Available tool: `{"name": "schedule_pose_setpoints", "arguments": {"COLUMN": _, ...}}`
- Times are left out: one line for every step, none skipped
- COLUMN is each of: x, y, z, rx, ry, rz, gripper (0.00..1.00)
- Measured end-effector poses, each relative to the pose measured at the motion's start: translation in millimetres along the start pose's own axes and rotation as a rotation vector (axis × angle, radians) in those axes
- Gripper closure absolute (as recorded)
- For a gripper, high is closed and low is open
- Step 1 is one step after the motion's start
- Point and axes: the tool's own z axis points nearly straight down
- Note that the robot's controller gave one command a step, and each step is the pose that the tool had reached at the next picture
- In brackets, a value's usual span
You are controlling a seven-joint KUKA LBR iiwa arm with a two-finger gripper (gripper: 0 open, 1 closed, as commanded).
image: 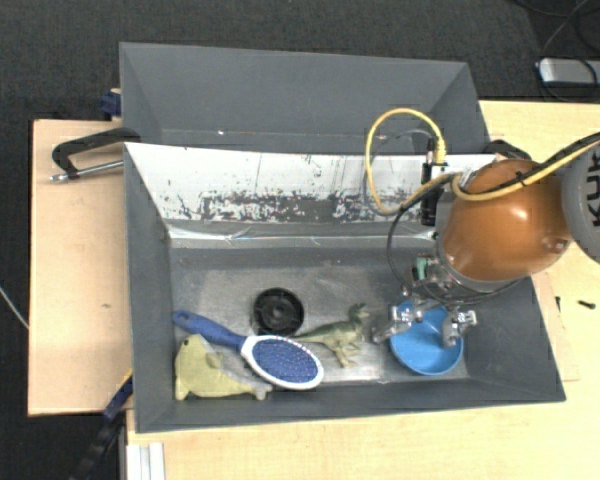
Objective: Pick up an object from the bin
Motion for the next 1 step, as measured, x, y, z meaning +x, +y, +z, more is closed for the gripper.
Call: {"name": "schedule_pose_setpoints", "arguments": {"x": -1.2, "y": -1.4, "z": -2.0, "rx": 0.003, "ry": -0.001, "rz": -0.001, "gripper": 1.00}}
